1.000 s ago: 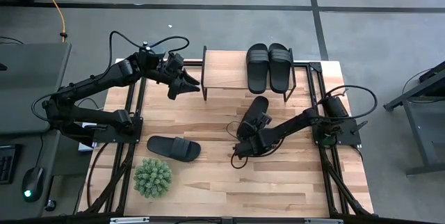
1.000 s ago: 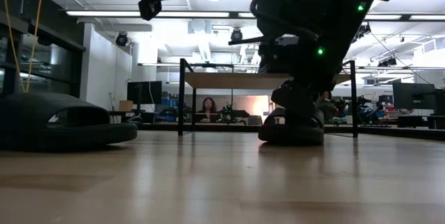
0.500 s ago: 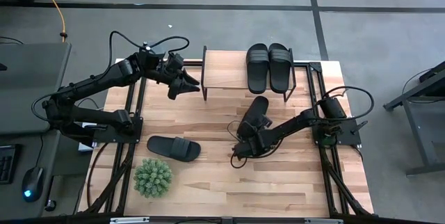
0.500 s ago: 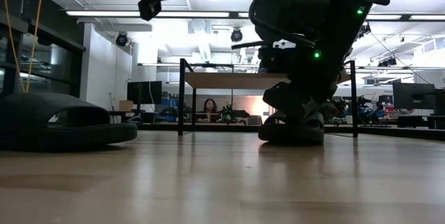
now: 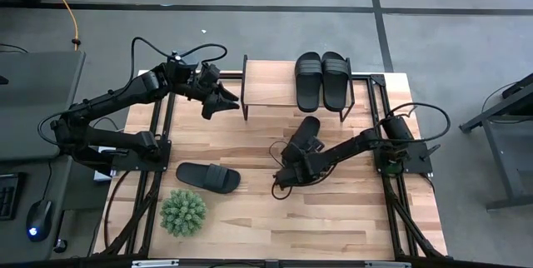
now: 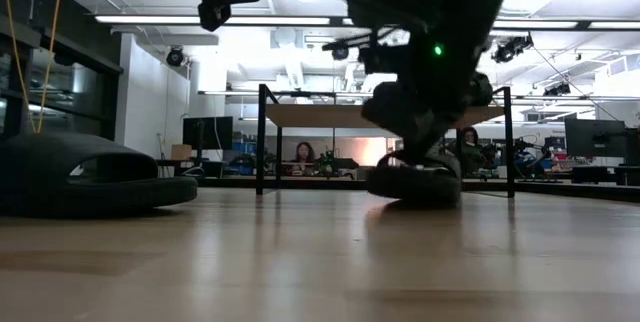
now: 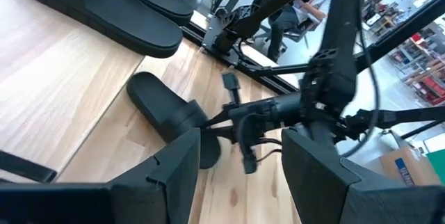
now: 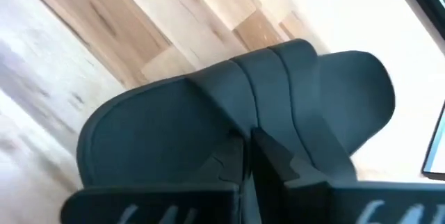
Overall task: Pick and place slides into the shelf
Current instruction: Put the black slipper on the shelf
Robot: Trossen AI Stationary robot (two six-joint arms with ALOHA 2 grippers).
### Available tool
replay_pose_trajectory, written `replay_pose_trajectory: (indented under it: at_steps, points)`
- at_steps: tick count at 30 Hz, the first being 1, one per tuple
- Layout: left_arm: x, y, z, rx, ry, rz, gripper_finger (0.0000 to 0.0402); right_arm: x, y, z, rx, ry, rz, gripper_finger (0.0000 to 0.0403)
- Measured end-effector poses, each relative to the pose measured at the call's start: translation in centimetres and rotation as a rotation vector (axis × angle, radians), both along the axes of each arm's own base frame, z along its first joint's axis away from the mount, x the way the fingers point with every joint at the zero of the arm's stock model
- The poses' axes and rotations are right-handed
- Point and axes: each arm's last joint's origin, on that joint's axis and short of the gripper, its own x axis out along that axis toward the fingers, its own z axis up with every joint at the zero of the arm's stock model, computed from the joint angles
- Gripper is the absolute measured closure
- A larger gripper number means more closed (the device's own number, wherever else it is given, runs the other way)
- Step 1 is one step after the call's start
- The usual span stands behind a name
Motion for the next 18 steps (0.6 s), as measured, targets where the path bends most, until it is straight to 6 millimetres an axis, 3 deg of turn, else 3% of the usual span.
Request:
replay_pose_trajectory:
  at_steps: [18]
  points:
    - [0.0,0.0,0.0,-0.051,0.004,0.02,0.0215,2.4,2.3,6.8,0.0,-0.101,0.078,0.0403]
